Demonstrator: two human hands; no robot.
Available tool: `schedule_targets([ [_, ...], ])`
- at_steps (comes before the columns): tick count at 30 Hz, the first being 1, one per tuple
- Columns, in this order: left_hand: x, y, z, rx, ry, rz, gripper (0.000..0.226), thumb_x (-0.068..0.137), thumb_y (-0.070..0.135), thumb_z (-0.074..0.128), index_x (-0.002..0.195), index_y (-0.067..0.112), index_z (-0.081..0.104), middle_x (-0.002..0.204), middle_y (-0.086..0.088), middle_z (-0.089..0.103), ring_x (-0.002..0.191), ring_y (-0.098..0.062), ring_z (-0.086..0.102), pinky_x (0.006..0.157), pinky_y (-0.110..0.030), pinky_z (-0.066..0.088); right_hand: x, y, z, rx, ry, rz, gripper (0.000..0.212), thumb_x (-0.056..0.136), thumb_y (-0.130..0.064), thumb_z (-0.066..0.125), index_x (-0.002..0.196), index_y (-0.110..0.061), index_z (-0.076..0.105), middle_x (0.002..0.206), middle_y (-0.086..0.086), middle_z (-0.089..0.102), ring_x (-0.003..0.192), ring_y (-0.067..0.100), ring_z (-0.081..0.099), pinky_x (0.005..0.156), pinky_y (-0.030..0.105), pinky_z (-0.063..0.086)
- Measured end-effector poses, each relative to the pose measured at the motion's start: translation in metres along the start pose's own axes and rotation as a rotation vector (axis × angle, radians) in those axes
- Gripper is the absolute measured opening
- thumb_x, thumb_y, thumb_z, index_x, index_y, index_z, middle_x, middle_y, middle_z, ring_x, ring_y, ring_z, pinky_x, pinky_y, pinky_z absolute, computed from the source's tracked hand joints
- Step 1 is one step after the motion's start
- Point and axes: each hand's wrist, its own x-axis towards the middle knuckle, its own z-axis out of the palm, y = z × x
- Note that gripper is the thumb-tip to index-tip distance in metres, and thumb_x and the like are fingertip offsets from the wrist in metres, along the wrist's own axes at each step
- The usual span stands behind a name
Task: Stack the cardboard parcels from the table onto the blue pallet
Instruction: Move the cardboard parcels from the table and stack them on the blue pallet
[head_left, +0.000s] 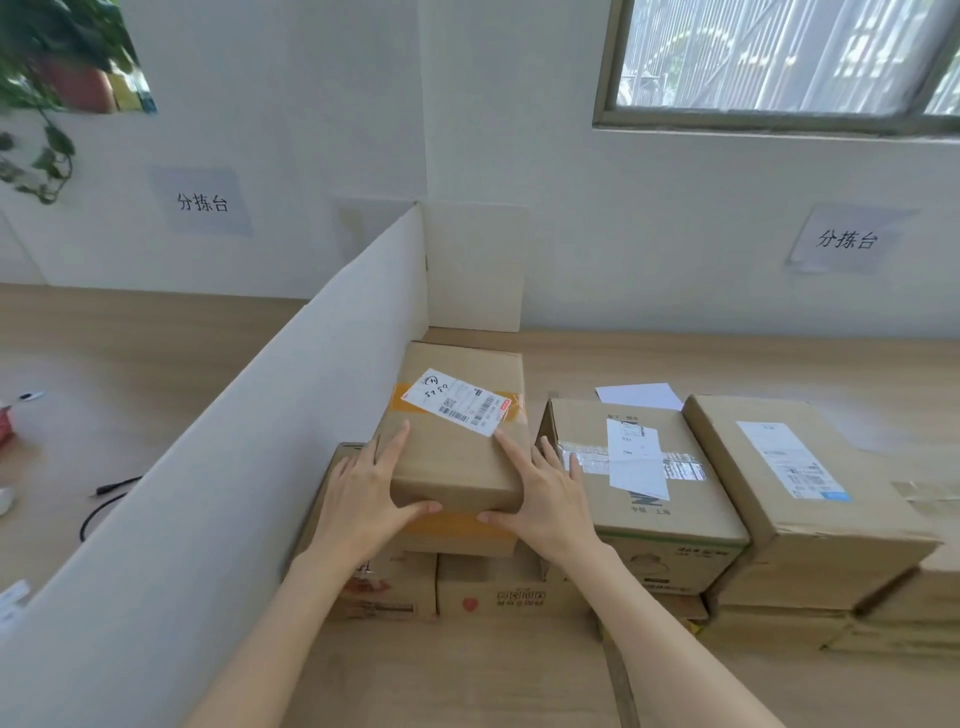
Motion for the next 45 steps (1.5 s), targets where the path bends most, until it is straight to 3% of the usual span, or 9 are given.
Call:
schedule_targets([
  [6, 0.013, 0.020, -0.058, -0.006, 0.112, 0.001, 0.107, 0.065, 0.069, 0.068, 0.152, 0.035, 0.015, 0.149, -0.005, 0.036, 0.132, -0.027, 0.040, 0.109, -0.041, 0.031, 0.021, -0.024, -0.053, 0.096, 0.057, -0.061, 0.102, 0.070, -0.057, 0.073, 0.149, -0.045, 0.009, 0.152, 0.004, 0.036, 0.133, 0.022, 0.041, 0.115, 0.048, 0.020],
  [9, 0.022, 0.036, -0.079, 0.010, 0.150, 0.022, 0.108, 0.064, 0.070, 0.069, 0.151, 0.034, 0.016, 0.147, -0.006, 0.039, 0.131, -0.027, 0.042, 0.108, -0.042, 0.035, 0.027, -0.025, -0.074, 0.103, 0.089, -0.081, 0.103, 0.068, -0.056, 0.074, 0.149, -0.045, 0.010, 0.150, 0.004, 0.039, 0.133, 0.023, 0.042, 0.110, 0.048, 0.028],
  [20, 0.018, 0.141, -0.076, -0.002, 0.138, 0.155, 0.105, 0.067, 0.069, 0.067, 0.151, 0.029, 0.018, 0.138, -0.006, 0.046, 0.123, -0.027, 0.047, 0.103, -0.041, 0.035, -0.018, 0.041, -0.152, 0.083, 0.155, -0.018, 0.101, 0.068, -0.051, 0.077, 0.150, -0.041, 0.018, 0.146, -0.004, 0.043, 0.124, 0.021, 0.048, 0.106, 0.040, 0.032],
  [26, -0.008, 0.255, -0.037, -0.068, 0.076, 0.225, 0.105, 0.067, 0.064, 0.071, 0.151, 0.029, 0.020, 0.139, -0.006, 0.046, 0.123, -0.027, 0.046, 0.102, -0.040, 0.038, -0.094, 0.132, -0.204, 0.069, 0.174, 0.080, 0.099, 0.070, -0.051, 0.076, 0.149, -0.045, 0.016, 0.145, -0.005, 0.043, 0.118, 0.028, 0.051, 0.099, 0.036, 0.037],
  [37, -0.098, 0.546, 0.087, -0.189, -0.003, 0.322, 0.105, 0.066, 0.067, 0.070, 0.150, 0.028, 0.020, 0.133, -0.008, 0.048, 0.119, -0.029, 0.046, 0.096, -0.042, 0.040, -0.279, 0.377, -0.330, 0.021, 0.173, 0.235, 0.100, 0.071, -0.051, 0.076, 0.149, -0.046, 0.014, 0.136, 0.003, 0.052, 0.116, 0.027, 0.053, 0.097, 0.041, 0.045],
  [45, -0.128, 0.725, 0.159, -0.240, -0.095, 0.400, 0.105, 0.067, 0.068, 0.067, 0.151, 0.030, 0.017, 0.143, -0.006, 0.041, 0.124, -0.029, 0.046, 0.102, -0.043, 0.040, -0.373, 0.530, -0.405, 0.012, 0.213, 0.339, 0.100, 0.070, -0.048, 0.077, 0.149, -0.043, 0.017, 0.146, 0.002, 0.044, 0.123, 0.027, 0.050, 0.102, 0.042, 0.041],
])
